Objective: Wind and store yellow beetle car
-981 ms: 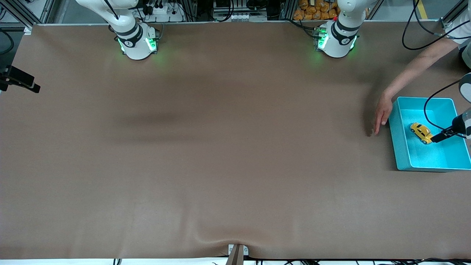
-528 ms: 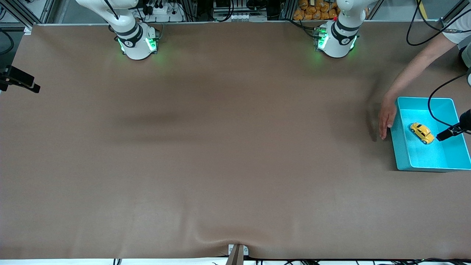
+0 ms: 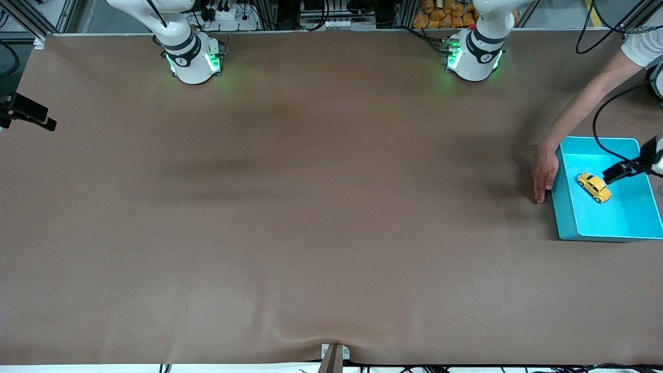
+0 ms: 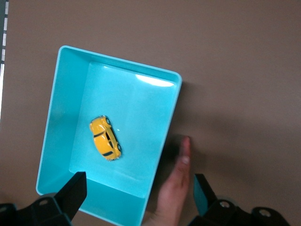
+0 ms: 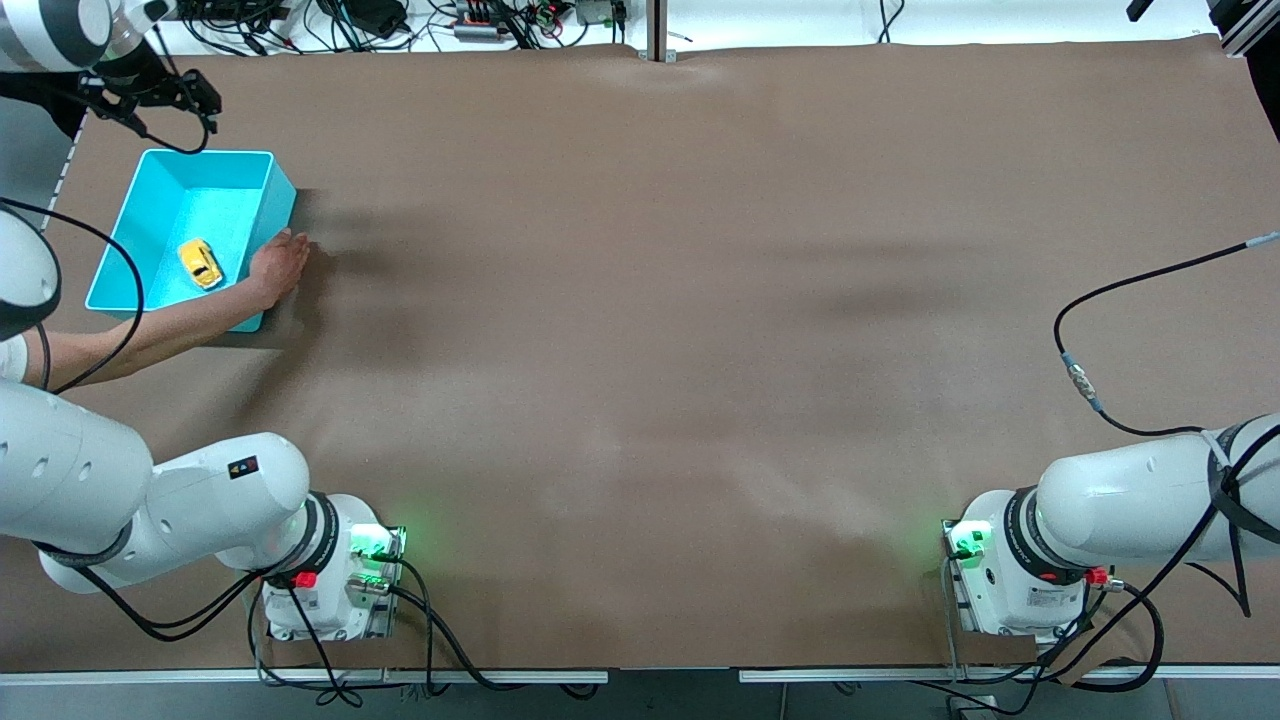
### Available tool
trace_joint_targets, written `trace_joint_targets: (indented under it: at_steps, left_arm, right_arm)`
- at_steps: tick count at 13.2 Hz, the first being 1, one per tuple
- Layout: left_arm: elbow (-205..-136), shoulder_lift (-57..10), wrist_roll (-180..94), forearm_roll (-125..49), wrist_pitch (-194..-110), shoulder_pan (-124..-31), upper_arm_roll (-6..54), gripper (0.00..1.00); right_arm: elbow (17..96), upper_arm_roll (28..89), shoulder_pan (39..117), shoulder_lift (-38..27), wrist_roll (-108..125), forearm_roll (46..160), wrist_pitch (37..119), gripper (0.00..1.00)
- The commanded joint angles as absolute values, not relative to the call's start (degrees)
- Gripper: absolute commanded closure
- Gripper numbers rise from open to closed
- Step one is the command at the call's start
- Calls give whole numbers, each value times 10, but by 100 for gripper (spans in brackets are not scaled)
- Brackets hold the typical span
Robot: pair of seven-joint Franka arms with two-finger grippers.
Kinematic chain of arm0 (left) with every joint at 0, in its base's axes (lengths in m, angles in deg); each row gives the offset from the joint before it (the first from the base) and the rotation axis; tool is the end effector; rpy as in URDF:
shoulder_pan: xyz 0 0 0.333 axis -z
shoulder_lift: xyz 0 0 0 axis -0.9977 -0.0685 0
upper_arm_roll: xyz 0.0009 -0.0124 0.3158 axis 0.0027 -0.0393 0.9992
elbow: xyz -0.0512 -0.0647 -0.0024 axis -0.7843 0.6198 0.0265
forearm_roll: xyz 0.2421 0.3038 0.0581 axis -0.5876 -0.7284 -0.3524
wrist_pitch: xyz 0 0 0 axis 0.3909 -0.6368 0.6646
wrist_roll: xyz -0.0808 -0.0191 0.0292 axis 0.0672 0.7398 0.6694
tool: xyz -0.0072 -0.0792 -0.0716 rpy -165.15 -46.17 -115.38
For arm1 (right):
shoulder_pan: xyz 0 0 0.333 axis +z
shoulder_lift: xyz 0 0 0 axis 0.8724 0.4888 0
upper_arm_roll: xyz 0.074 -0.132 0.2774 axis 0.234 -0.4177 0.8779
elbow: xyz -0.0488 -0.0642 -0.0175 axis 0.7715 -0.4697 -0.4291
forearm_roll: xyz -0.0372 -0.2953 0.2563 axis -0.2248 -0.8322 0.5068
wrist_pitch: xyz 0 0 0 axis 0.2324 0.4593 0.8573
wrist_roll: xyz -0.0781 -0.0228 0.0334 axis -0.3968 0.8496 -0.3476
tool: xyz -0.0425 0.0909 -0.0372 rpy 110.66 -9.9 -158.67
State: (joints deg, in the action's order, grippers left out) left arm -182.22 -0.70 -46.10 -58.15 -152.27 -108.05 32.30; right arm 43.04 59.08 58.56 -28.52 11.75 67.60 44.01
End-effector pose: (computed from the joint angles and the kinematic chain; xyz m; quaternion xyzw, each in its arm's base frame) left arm 0.5610 0.1319 0.4611 -0.9918 -0.0929 -0.0172 0.0857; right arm 0.5362 -0.0605 0.6492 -0.9984 0.0439 0.0334 0.0150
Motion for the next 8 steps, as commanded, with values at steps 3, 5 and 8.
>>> trace_joint_targets:
  at_steps: [3,5,8]
  left_arm:
    - [-1783,18,-458,-583,-1440,-1035,298,0]
    - [-1780,37,-458,-565,-1431,-1013,288,0]
    - [-1752,47,-467,-513,-1380,-1001,273,0]
  right_arm:
    - [423,593,582,-283,126,677,436,0]
    - [423,593,582,-283,126,677,436,0]
    - [423,594,582,-283,126,677,436,0]
